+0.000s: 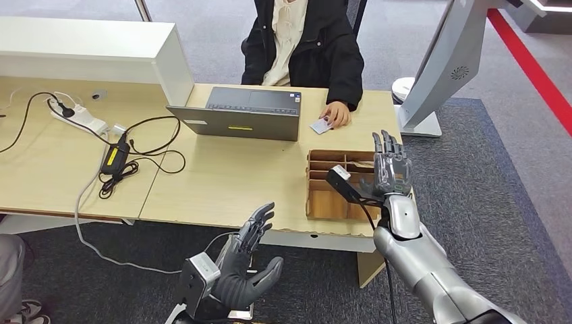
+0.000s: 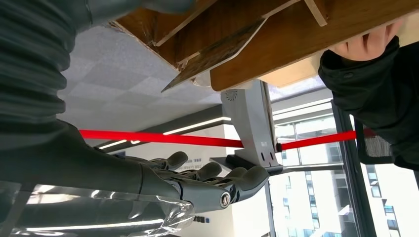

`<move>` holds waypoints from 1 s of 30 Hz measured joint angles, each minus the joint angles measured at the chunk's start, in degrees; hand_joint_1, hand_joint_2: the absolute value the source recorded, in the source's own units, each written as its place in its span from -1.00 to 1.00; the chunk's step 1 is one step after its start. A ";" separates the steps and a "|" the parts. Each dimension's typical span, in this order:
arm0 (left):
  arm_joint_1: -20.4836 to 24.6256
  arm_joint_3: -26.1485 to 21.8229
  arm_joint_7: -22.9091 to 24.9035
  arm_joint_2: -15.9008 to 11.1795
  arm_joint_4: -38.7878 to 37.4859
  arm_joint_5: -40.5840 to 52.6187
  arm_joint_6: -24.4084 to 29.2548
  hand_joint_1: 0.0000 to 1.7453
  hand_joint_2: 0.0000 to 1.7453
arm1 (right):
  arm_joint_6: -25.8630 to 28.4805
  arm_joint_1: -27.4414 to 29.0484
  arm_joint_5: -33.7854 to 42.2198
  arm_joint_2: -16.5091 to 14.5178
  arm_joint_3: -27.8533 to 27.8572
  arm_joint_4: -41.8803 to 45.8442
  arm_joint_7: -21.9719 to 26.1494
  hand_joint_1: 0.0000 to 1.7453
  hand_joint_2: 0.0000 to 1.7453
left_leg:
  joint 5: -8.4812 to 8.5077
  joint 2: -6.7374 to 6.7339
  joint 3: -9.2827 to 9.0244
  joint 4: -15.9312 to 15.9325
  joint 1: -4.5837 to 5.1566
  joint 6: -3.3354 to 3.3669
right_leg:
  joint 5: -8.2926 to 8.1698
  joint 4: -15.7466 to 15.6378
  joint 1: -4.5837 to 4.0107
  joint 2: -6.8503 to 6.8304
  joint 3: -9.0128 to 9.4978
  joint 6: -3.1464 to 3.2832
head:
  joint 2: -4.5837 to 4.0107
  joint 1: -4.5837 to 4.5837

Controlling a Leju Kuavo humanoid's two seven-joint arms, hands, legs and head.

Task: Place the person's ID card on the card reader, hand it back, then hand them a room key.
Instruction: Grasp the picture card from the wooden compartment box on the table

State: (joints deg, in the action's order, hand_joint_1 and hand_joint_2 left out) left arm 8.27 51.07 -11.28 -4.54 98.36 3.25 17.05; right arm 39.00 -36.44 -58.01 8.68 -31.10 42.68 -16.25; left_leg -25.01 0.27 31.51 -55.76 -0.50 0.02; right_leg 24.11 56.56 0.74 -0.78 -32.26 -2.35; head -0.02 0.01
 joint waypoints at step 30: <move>0.16 0.04 -0.99 -0.01 -0.02 -0.48 0.67 -1.00 1.00 | -3.48 -0.57 -0.01 -0.17 -0.11 1.16 1.31 1.00 1.00 | 0.00 0.00 0.01 0.00 0.00 0.00 | 0.00 0.01 0.00 0.00 0.01 0.00 | 0.00 0.00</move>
State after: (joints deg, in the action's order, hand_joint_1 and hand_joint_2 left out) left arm 8.43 51.11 -12.27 -4.55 98.33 2.78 17.72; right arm 35.52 -37.00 -58.02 8.51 -31.21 43.85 -14.93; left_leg -25.01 0.28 31.52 -55.76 -0.50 0.02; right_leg 24.11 56.57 0.74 -0.78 -32.25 -2.35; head -0.02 0.01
